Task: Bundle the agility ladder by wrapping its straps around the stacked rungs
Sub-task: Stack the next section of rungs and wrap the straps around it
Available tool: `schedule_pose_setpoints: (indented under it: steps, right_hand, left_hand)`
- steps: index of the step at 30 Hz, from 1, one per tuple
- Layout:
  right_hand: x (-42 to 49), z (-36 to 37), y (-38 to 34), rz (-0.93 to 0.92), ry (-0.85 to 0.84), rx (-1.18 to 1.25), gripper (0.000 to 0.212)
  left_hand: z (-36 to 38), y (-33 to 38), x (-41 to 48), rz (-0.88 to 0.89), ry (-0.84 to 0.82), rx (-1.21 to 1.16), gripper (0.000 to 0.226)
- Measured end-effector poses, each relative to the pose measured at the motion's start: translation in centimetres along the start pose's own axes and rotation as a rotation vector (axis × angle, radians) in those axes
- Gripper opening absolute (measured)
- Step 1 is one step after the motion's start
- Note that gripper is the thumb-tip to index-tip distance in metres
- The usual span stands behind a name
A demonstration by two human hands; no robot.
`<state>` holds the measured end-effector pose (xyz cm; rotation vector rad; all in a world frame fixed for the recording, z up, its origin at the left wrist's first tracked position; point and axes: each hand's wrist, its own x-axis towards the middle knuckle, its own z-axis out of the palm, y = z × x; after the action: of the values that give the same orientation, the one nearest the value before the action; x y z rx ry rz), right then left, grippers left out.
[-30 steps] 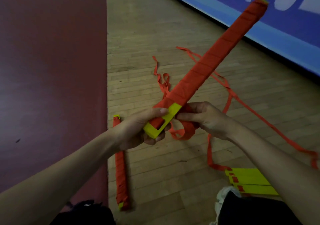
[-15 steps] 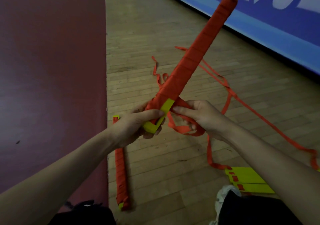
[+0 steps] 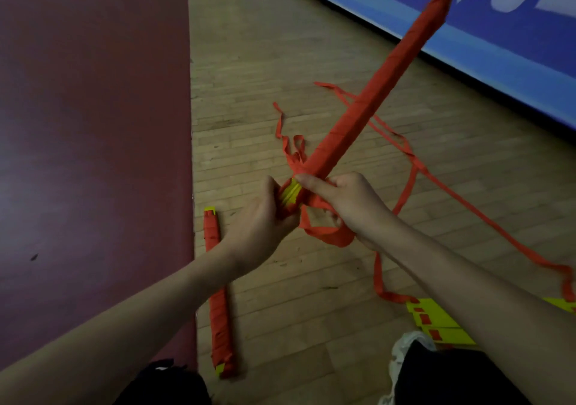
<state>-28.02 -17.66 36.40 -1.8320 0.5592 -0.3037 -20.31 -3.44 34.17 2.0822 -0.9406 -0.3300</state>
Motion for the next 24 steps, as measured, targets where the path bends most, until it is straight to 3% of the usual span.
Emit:
schedule_pose_setpoints:
  steps: [3,6,12,15,21,24]
  right_hand:
    - [-0.3,0.4,-0.7,-0.013,0.037,-0.034,0.043]
    - [-0.5,0.4,-0.9,-0.026,0.08,0.008,0.039]
    - [-0.2,0.4,0.0,-0.005,0.134,0.067,0.035]
    - [0.0,0.2,0.1,-0.052,0.112,0.063,0.035]
    - [0.3,-0.1,0.2,-0.09,0.017,0.117,0.024]
    - [0.3,-0.2,0.3,-0.091,-0.004,0.18,0.029]
  left_hand:
    - [1.0,0.1,-0.4,0.162,0.159,0.262,0.03]
    - [1.4,-0.3,-0.4,0.266,0.258,0.336,0.027]
    - [2.5,-0.2,-0.7,0.33,0.233,0.299,0.054]
    - [2.4,0.2,-0.8,0.259,0.158,0.132,0.058]
    - [0.0,0.8,-0.4,-0.151,-0.14,-0.504,0.044]
    - [-1.4,0.7,-0.2,-0.338,-0.323,-0.814,0.049]
